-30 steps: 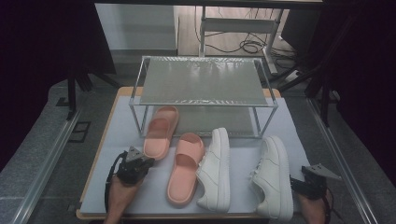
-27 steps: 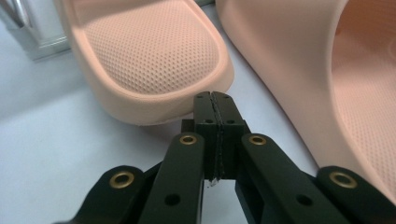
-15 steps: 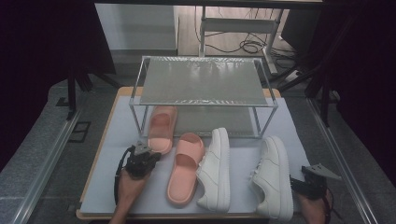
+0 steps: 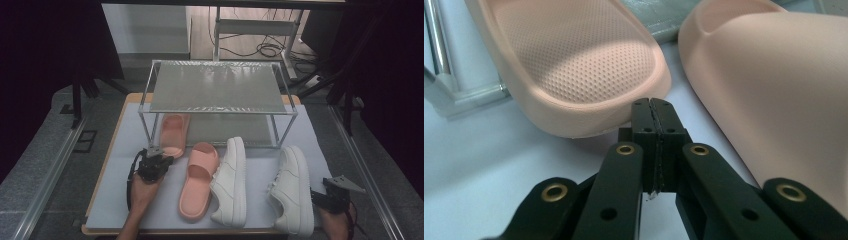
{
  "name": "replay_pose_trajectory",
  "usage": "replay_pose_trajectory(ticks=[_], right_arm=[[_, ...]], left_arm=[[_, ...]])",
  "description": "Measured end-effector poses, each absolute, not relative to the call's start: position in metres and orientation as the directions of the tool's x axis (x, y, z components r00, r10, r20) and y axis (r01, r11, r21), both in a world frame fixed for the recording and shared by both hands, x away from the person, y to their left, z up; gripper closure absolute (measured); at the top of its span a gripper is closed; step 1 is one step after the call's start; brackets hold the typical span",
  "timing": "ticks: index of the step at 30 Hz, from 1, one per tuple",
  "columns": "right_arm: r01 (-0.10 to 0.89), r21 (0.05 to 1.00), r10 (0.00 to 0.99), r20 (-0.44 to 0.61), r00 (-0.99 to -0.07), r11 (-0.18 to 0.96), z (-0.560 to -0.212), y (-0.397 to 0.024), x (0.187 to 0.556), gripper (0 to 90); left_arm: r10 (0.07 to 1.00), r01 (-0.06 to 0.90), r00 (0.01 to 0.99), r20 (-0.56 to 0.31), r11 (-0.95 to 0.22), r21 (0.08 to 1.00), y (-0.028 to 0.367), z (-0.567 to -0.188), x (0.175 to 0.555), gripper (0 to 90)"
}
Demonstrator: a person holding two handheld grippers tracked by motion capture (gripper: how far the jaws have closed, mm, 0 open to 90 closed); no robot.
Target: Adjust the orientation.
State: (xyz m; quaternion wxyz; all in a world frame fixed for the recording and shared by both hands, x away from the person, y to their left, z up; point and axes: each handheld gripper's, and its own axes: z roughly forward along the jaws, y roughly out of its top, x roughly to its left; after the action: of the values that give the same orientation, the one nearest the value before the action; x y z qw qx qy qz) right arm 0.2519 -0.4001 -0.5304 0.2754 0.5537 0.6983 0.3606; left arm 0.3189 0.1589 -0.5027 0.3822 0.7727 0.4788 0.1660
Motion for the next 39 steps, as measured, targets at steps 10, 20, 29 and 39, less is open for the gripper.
replay_pose_trajectory(ticks=[10,20,29,39], right_arm=[[0.574,0.809,0.972,0.015,-0.236,0.127,-0.530,-0.400,0.252,18.4],[0.574,0.809,0.972,0.017,-0.236,0.125,-0.530,-0.401,0.252,18.5],[0.573,0.811,0.972,0.021,-0.235,0.120,-0.531,-0.401,0.252,18.5],[0.573,0.811,0.971,0.022,-0.237,0.121,-0.530,-0.401,0.252,18.5]], left_arm=[[0.876,0.614,0.473,-0.094,-0.250,0.749,0.154,-0.503,0.339,89.4],[0.888,0.612,0.452,-0.088,-0.237,0.754,0.151,-0.501,0.357,89.4],[0.897,0.611,0.438,-0.064,-0.244,0.753,0.148,-0.503,0.372,89.4],[0.907,0.617,0.417,-0.063,-0.232,0.752,0.148,-0.508,0.384,89.4]])
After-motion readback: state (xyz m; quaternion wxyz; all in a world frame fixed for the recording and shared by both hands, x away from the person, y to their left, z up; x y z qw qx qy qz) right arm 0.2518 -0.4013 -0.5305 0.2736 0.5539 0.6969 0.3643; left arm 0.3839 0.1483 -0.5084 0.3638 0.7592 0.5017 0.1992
